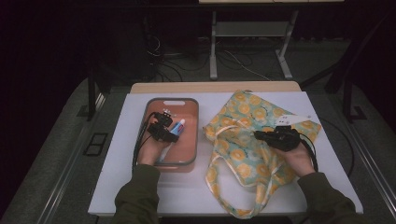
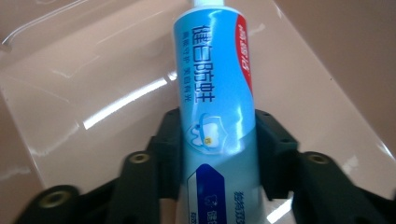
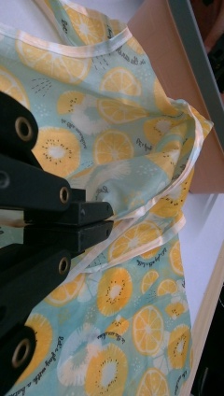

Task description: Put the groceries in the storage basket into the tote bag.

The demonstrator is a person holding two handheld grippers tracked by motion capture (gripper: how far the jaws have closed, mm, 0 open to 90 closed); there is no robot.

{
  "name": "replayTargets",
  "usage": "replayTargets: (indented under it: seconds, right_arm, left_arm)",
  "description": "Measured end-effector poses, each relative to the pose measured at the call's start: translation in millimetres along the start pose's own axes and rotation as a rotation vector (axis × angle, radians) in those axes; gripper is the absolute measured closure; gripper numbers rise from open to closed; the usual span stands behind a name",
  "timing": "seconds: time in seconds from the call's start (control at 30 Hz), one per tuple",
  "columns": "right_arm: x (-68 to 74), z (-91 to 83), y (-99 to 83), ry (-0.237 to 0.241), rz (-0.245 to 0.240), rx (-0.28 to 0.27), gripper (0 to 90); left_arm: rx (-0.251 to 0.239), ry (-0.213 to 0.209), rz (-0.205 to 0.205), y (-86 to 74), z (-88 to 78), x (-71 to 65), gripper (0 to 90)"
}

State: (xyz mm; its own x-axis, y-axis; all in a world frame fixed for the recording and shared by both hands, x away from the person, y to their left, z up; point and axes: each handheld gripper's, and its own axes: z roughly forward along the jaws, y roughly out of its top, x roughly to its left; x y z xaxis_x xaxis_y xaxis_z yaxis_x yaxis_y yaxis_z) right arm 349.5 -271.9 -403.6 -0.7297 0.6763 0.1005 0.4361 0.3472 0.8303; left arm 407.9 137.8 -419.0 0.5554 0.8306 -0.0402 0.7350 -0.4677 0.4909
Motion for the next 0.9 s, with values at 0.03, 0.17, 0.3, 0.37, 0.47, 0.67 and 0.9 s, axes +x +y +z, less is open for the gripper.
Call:
replayTargets:
  seconds: [0.03,0.17,0.3,0.37,0.47,0.67,0.9]
  right_arm:
    - [0.0,0.1,0.0,-0.001,0.0,0.0,89.3]
    - [0.1,0.1,0.0,-0.001,-0.001,0.002,89.3]
    - [-0.1,0.1,0.0,-0.001,0.001,0.001,89.3]
    - [-0.2,0.6,-0.1,-0.001,0.001,0.001,89.3]
    - [-0.9,0.9,-0.2,-0.001,0.003,0.001,89.3]
    - [-1.9,0.3,-0.3,-0.002,0.006,-0.001,89.3]
    - [-2.6,-1.1,0.0,-0.004,0.011,-0.006,89.3]
  left_arm:
    - [-0.007,-0.006,-0.009,0.3,-1.2,0.4,64.1]
    - [-0.021,-0.027,-0.021,1.2,-4.8,0.4,71.7]
    - [-0.023,-0.048,-0.017,3.0,-7.1,-0.3,73.6]
    - [-0.027,-0.054,-0.005,4.8,-9.6,-0.3,73.9]
    - [-0.052,-0.076,-0.011,7.7,-15.3,1.6,74.3]
    - [-0.121,-0.122,-0.005,18.2,-35.7,0.3,75.1]
    - [-0.189,-0.183,0.035,32.7,-65.3,-12.7,75.6]
